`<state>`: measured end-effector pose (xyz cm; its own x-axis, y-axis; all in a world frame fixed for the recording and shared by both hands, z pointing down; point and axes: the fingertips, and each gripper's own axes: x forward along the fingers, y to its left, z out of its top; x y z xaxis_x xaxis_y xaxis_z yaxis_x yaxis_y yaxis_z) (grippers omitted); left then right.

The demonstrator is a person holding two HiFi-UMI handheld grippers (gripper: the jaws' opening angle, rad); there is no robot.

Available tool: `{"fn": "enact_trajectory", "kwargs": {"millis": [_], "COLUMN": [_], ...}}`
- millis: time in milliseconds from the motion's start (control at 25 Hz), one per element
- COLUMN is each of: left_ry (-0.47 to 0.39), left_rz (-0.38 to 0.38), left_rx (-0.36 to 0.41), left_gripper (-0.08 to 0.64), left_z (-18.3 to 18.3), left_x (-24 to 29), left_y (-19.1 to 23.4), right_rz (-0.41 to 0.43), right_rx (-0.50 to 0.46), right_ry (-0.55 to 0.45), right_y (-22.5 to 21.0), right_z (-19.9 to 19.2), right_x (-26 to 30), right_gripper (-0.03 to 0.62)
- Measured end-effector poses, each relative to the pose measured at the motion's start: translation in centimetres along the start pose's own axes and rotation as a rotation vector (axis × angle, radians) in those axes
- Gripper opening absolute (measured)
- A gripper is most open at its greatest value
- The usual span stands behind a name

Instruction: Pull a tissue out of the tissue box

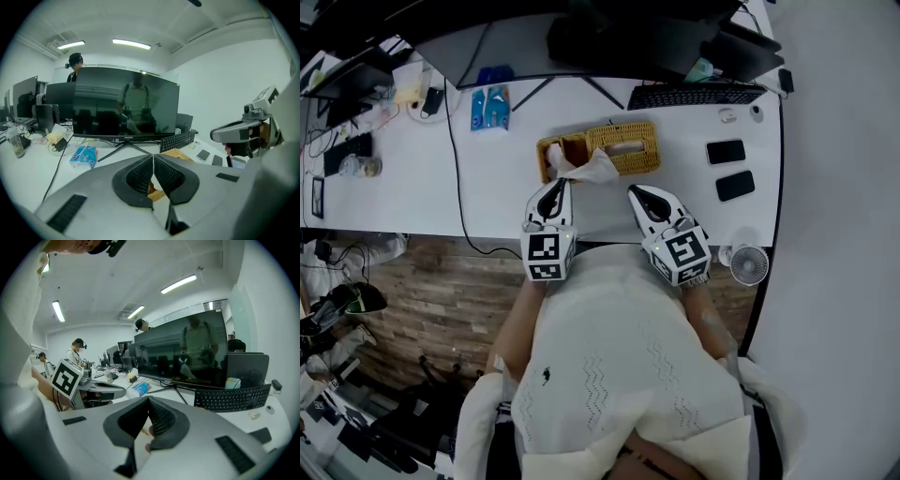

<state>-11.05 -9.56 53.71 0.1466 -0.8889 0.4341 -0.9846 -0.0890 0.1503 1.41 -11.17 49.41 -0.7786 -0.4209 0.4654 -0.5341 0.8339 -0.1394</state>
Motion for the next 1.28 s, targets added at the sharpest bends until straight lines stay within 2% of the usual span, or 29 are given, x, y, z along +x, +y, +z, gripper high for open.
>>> {"fn": "enact_trajectory", "kwargs": {"millis": [680,1280], "left_ry": [-0.082,-0.202], "left_rz": [-0.017,-0.06], "left_rx": [0.026,0.047], "left_gripper": [0.017,0.017], "left_z": [3.6,9.7], "left_x": [-1.0,-2.1], "left_y": [-0.8,-1.9], "right_rz": [-0.012,-0.03], "right_rx": [-0.015,-0.045], "right_ry": [-0.078,-0.171], "right_y": [-0.9,-1.3], "right_z": [1.9,6.6], "right_x": [-1.1,-3.4], "right_gripper": [0.002,0.002]}}
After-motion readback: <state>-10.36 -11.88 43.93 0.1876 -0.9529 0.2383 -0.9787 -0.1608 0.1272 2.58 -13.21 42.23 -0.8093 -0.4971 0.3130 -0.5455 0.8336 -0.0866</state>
